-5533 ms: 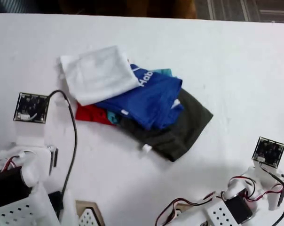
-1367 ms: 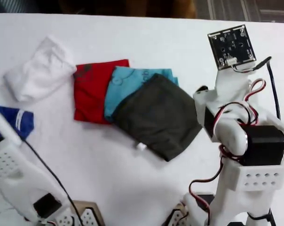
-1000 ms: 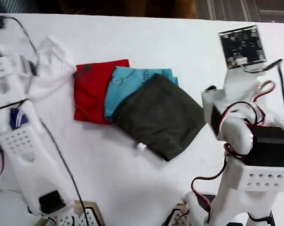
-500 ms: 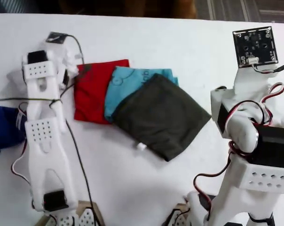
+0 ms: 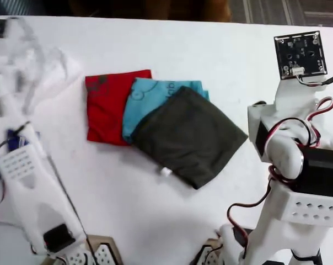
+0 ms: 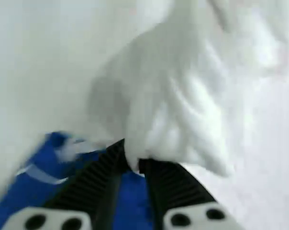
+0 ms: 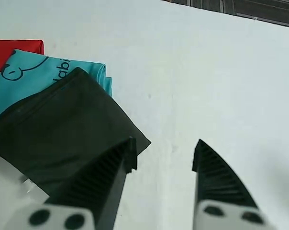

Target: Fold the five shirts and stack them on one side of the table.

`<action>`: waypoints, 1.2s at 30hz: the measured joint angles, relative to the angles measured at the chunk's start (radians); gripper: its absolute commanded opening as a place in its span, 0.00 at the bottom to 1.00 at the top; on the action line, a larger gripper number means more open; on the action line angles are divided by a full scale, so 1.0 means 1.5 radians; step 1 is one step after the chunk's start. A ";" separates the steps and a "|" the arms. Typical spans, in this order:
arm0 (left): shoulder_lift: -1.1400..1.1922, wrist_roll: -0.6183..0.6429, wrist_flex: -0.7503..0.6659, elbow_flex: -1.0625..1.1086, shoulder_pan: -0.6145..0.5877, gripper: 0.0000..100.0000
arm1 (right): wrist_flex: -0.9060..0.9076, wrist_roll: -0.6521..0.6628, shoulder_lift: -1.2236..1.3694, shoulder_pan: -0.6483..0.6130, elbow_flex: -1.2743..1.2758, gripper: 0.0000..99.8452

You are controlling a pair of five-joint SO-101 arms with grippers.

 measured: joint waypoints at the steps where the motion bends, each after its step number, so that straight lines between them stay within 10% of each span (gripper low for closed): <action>1: -0.014 -0.017 -0.008 -0.001 -0.034 0.03 | 0.000 0.000 0.000 -0.001 0.000 0.20; 15: -0.046 -0.166 -0.152 -0.001 -0.419 0.03 | -0.032 0.000 0.000 0.000 0.085 0.20; 22: -0.046 -0.163 -0.123 -0.001 -0.407 0.27 | -0.032 0.000 0.000 -0.001 0.085 0.20; 36: -0.090 0.077 0.008 0.096 -0.154 0.27 | -0.032 0.000 0.000 -0.003 0.088 0.20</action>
